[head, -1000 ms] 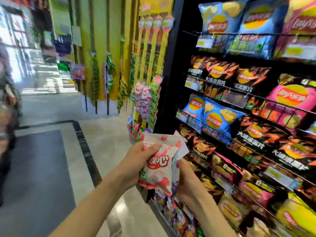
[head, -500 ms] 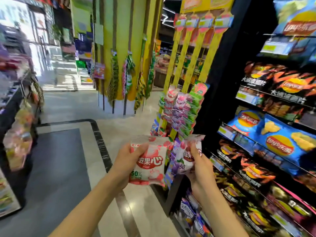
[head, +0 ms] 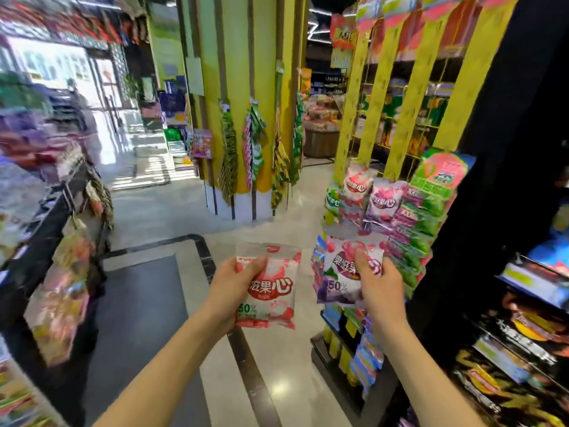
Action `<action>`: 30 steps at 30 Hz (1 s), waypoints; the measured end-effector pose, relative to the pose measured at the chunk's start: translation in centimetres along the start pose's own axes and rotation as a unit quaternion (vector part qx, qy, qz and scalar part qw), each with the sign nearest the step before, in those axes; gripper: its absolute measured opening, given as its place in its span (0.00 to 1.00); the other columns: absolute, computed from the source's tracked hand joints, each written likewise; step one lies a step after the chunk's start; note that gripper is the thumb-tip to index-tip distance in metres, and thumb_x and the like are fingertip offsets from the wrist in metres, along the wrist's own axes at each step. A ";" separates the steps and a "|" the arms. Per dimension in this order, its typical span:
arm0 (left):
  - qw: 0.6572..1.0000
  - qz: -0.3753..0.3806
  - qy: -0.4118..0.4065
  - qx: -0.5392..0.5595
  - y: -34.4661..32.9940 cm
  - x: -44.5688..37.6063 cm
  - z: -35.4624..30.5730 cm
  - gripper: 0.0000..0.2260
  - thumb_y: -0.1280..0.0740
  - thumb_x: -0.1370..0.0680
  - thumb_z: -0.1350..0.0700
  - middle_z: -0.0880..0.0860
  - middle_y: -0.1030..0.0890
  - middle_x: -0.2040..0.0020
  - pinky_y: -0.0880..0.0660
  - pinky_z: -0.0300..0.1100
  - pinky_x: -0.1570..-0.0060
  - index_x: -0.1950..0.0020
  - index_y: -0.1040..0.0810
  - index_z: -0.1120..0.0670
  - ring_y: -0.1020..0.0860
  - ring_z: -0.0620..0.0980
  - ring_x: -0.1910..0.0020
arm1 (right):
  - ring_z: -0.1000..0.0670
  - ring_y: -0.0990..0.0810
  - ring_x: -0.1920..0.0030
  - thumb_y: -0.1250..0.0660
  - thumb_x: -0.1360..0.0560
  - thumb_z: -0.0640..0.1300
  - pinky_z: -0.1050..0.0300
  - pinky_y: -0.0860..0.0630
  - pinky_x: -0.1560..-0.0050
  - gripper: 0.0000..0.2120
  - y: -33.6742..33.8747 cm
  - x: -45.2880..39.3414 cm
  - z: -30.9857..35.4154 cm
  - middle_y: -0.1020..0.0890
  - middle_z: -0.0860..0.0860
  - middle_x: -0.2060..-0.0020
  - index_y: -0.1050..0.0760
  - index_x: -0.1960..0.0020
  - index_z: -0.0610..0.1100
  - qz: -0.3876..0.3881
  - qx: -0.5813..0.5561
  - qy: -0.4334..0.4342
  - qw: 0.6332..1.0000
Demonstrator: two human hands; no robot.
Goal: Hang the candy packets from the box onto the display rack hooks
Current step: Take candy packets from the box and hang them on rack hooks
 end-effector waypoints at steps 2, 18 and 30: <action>1.000 0.006 0.001 -0.013 -0.1 -4.0 -0.9 0.12 0.33 0.18 0.48 0.56 0.12 0.52 0.17 0.58 0.47 0.39 0.23 0.54 0.13 0.58 0.55 | 0.45 0.23 0.41 0.34 0.25 0.67 0.50 0.28 0.40 0.44 -1.3 -3.0 0.6 0.27 0.54 0.33 0.41 0.20 0.41 0.000 -0.013 -0.001 1.000; 0.987 0.156 -0.013 0.022 -7.8 -32.0 -2.6 0.15 0.29 0.20 0.52 0.61 0.13 0.55 0.16 0.52 0.63 0.42 0.22 0.63 0.13 0.60 0.60 | 0.56 0.28 0.68 0.33 0.30 0.72 0.54 0.29 0.62 0.33 -5.2 -20.2 0.4 0.27 0.49 0.64 0.28 0.44 0.44 -0.153 0.040 -0.007 0.987; 0.937 0.345 -0.024 0.050 -16.4 -44.1 -5.2 0.08 0.29 0.20 0.54 0.56 0.13 0.62 0.18 0.48 0.62 0.52 0.21 0.59 0.14 0.54 0.64 | 0.51 0.29 0.28 0.29 0.27 0.65 0.56 0.33 0.36 0.39 -7.0 -24.4 3.4 0.28 0.60 0.34 0.33 0.24 0.44 -0.344 0.056 0.014 0.937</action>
Point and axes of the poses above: each hand's wrist, its own x-axis away from the middle knuckle, its own y-axis out of the back of the hand, z = x × y, the point moved 4 cm from there along -x, towards the middle knuckle
